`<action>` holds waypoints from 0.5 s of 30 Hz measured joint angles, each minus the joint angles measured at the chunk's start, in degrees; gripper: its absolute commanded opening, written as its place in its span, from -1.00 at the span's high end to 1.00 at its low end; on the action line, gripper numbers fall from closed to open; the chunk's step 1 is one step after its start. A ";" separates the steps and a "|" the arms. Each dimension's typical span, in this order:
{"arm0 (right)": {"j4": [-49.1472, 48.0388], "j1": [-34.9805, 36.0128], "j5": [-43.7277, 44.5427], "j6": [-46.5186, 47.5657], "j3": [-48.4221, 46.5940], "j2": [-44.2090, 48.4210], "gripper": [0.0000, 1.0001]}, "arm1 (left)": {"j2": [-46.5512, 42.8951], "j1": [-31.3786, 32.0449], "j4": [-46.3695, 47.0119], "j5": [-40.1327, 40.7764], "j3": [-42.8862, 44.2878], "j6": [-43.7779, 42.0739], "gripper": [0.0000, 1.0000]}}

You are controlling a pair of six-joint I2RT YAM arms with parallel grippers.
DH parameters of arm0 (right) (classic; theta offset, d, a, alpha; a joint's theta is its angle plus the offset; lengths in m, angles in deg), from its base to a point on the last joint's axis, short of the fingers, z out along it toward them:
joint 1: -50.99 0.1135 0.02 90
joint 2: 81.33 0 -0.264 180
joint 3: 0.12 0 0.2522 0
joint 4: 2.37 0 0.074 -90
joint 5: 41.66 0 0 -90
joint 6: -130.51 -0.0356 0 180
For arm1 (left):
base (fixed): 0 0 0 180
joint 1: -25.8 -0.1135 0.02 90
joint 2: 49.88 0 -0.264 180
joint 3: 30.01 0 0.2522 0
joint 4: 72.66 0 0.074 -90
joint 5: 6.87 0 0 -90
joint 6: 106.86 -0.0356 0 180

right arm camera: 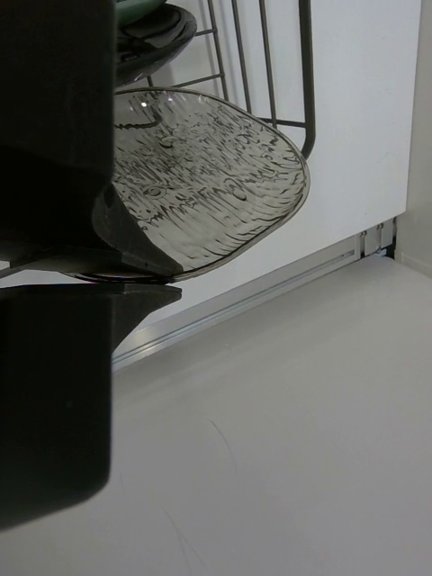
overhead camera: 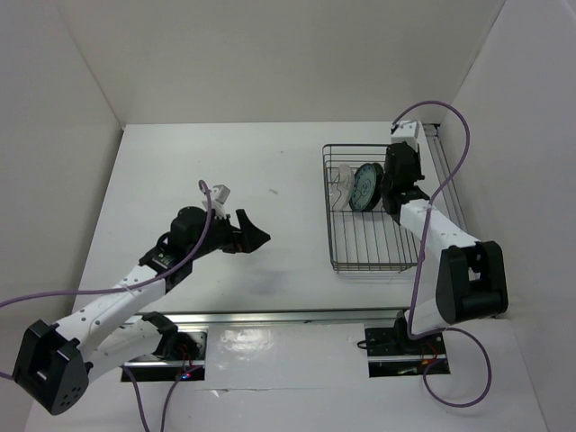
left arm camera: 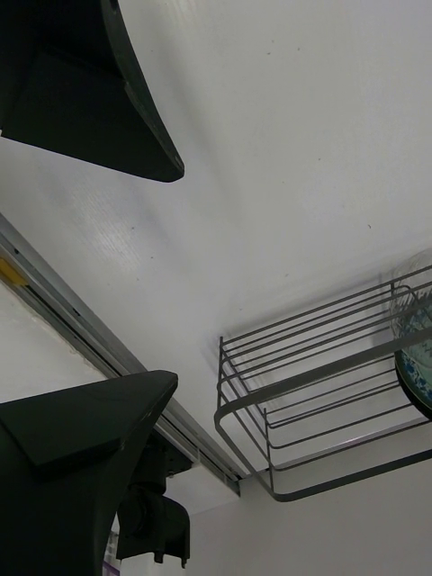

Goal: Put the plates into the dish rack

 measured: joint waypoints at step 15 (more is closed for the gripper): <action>-3.50 4.09 6.60 4.61 0.00 -3.78 0.93 | -1.14 0.00 0.07 -0.59 -0.04 0.00 -1.00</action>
